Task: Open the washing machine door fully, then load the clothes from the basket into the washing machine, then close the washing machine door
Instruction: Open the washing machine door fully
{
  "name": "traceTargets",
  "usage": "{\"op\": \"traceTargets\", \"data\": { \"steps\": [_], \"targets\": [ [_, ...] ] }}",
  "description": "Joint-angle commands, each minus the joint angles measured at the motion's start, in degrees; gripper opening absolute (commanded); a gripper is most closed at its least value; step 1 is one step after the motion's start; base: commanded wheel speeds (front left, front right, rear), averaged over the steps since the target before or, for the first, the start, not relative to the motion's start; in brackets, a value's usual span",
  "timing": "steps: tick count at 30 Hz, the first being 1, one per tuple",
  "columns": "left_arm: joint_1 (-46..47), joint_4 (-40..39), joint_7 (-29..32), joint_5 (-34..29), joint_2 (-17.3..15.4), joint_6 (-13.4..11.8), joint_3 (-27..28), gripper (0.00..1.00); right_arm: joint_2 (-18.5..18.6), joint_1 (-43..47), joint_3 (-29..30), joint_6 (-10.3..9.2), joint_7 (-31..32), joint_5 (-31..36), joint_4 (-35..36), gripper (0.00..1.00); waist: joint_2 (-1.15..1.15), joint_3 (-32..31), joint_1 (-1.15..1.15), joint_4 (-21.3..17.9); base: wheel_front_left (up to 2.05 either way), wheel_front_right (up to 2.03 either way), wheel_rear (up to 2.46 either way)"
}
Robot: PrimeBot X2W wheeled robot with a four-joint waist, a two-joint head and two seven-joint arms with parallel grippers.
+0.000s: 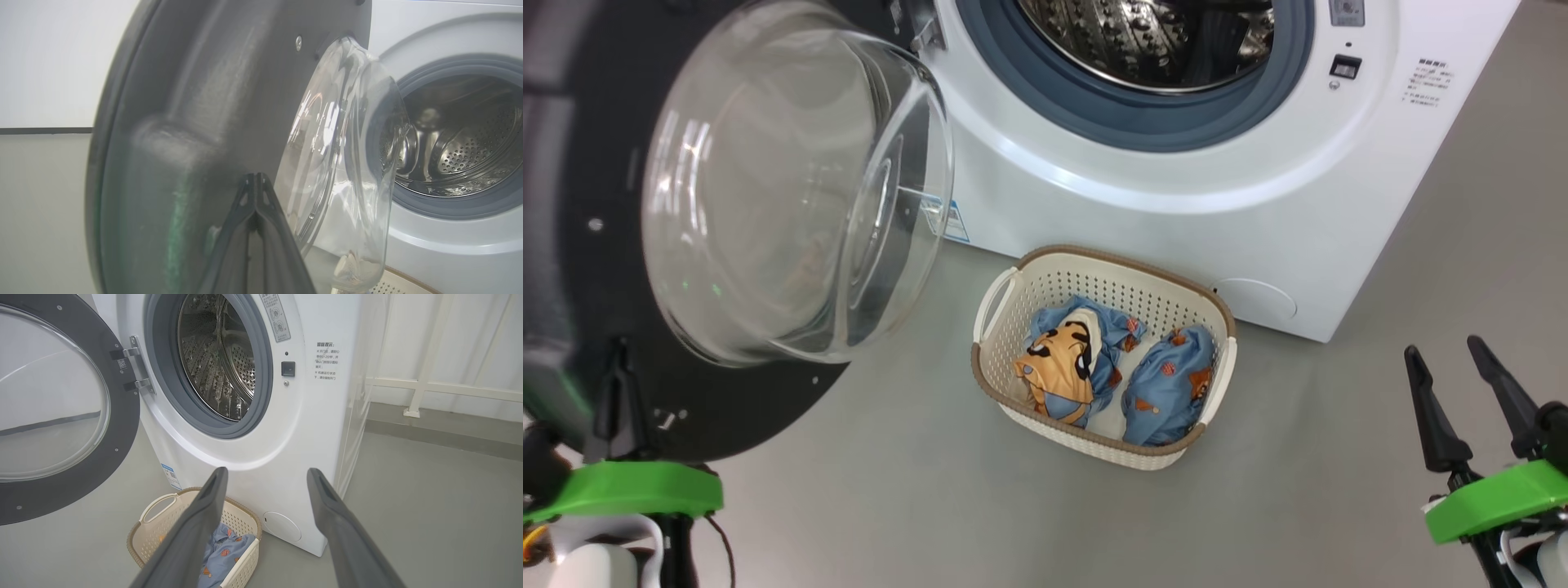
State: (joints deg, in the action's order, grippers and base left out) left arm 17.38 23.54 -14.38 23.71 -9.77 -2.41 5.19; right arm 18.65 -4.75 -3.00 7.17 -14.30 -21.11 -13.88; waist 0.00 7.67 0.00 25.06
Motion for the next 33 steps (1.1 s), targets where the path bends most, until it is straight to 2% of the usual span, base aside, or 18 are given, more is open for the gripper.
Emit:
{"op": "traceTargets", "data": {
  "steps": [1,9,16,20,33],
  "targets": [
    [2.47,-0.58,-0.62,-1.13,-2.23,0.10,3.57,0.00,1.65,-2.11,-1.01,0.32,-0.70,0.13,1.55,1.00,0.00,0.84,0.00,-0.11,0.00,0.00,0.00],
    [6.43,3.19,-0.62,-5.37,-1.49,2.31,10.07,0.00,3.10,-3.53,-1.40,0.32,-0.70,-0.01,1.78,1.00,0.00,3.48,0.00,-0.71,0.00,0.00,0.00],
    [9.95,6.07,-0.62,-7.80,-1.56,2.74,15.57,0.00,4.22,-4.31,-1.53,0.32,-0.70,-0.09,2.14,1.00,0.00,5.68,0.00,-1.03,0.00,0.00,0.00],
    [11.18,7.30,-0.62,-8.98,-2.20,3.06,17.58,0.00,4.68,-4.87,-1.71,0.32,-0.70,-0.06,2.27,1.00,0.00,6.59,0.00,-1.25,0.00,0.00,0.00],
    [16.60,14.63,-0.62,-13.13,-7.08,4.62,24.23,0.00,6.66,-7.62,-3.43,0.32,-0.70,-0.11,2.76,1.00,0.00,10.79,0.00,-2.35,0.00,0.00,0.00]
  ]
}}
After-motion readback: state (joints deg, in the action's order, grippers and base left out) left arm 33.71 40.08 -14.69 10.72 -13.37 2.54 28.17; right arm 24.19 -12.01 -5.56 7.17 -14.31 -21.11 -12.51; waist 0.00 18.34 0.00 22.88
